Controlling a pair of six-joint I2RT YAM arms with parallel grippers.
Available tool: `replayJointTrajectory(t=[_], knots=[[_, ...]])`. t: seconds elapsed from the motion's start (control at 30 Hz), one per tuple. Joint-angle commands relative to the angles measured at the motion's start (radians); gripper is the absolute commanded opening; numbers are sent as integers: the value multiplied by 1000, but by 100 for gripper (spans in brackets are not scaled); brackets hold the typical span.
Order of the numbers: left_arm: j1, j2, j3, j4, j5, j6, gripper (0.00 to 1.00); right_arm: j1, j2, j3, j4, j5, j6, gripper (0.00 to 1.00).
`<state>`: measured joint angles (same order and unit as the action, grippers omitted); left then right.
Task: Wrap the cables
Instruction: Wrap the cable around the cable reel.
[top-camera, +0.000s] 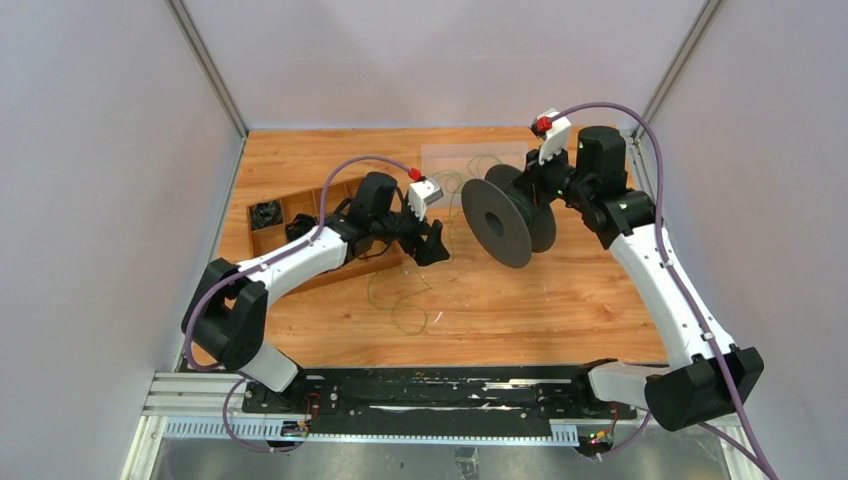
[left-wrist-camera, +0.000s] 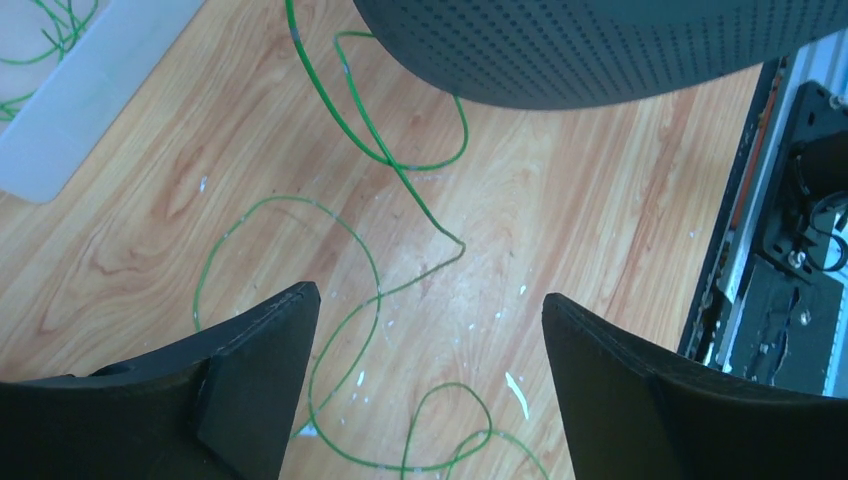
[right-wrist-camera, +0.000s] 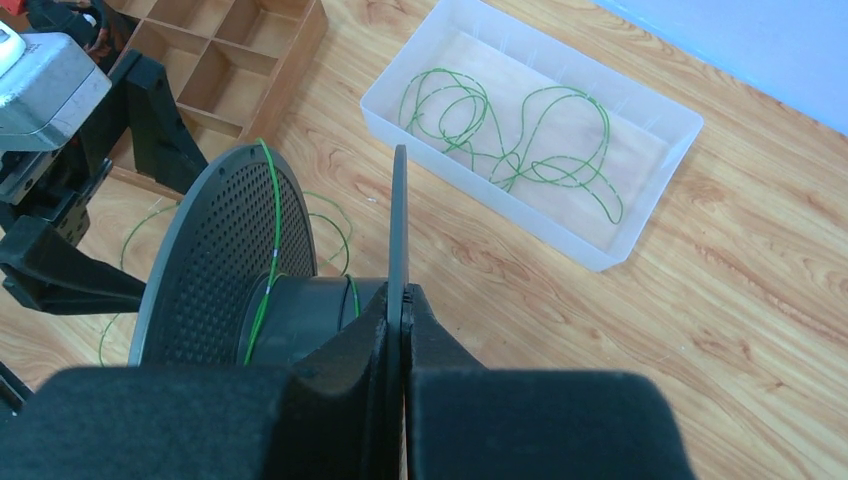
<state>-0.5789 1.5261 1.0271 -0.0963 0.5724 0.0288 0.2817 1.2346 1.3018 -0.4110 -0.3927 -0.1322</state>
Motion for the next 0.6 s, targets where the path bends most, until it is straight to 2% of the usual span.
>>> replayJointTrajectory(t=[0.0, 0.23, 0.47, 0.57], knots=[[7, 30, -56, 254, 20, -79, 86, -18, -9, 48, 10, -9, 49, 1], [0, 140, -90, 439, 54, -173, 82, -19, -2, 57, 6, -32, 73, 1], [-13, 156, -163, 563, 68, -186, 59, -23, -1, 72, -4, -36, 90, 1], [-26, 182, -162, 585, 79, -187, 54, -25, 0, 72, -5, -45, 98, 1]])
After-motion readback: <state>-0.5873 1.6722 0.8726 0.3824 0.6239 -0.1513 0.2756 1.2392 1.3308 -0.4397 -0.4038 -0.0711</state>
